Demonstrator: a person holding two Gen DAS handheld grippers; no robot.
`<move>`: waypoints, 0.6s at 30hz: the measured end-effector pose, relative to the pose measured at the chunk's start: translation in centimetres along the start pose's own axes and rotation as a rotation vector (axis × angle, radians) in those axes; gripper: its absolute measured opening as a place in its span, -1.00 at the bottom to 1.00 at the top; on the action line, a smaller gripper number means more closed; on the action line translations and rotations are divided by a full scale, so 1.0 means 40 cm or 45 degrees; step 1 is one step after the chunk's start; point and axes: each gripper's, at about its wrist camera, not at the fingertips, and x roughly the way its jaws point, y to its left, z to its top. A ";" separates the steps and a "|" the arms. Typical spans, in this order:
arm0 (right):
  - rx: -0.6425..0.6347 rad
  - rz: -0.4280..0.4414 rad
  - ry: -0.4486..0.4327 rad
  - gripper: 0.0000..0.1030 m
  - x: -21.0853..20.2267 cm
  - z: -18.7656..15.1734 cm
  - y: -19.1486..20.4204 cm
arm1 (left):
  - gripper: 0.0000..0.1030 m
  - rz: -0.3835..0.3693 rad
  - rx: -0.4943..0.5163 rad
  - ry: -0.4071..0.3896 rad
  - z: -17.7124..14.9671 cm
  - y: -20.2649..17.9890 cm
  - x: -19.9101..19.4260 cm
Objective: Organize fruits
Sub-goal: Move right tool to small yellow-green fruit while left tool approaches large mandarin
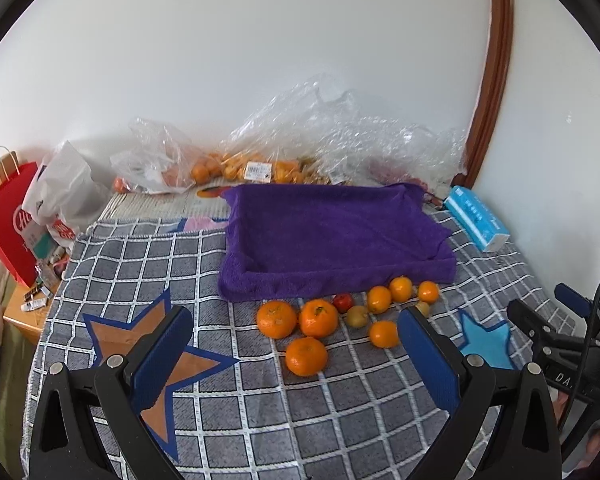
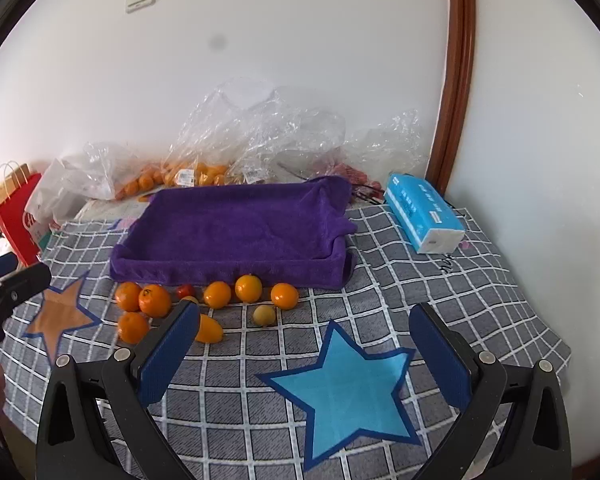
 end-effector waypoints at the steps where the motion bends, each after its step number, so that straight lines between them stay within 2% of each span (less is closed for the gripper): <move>1: -0.007 -0.026 0.001 0.99 0.021 -0.011 0.005 | 0.99 0.013 0.001 0.011 -0.001 0.005 0.016; 4: -0.040 -0.016 0.039 0.98 0.075 -0.028 0.012 | 0.99 0.031 0.016 0.030 -0.001 0.024 0.056; 7: -0.048 0.118 0.071 0.87 0.121 -0.044 0.009 | 0.99 0.094 0.040 0.038 -0.004 0.044 0.091; 11: 0.036 0.118 0.171 0.87 0.187 -0.057 -0.006 | 0.94 0.086 -0.008 0.093 -0.019 0.095 0.140; 17: 0.094 0.179 0.208 0.56 0.259 -0.067 0.001 | 0.86 0.060 -0.062 0.102 -0.050 0.148 0.172; 18: 0.101 0.190 0.216 0.42 0.270 -0.070 0.005 | 0.86 0.049 -0.065 0.109 -0.056 0.152 0.177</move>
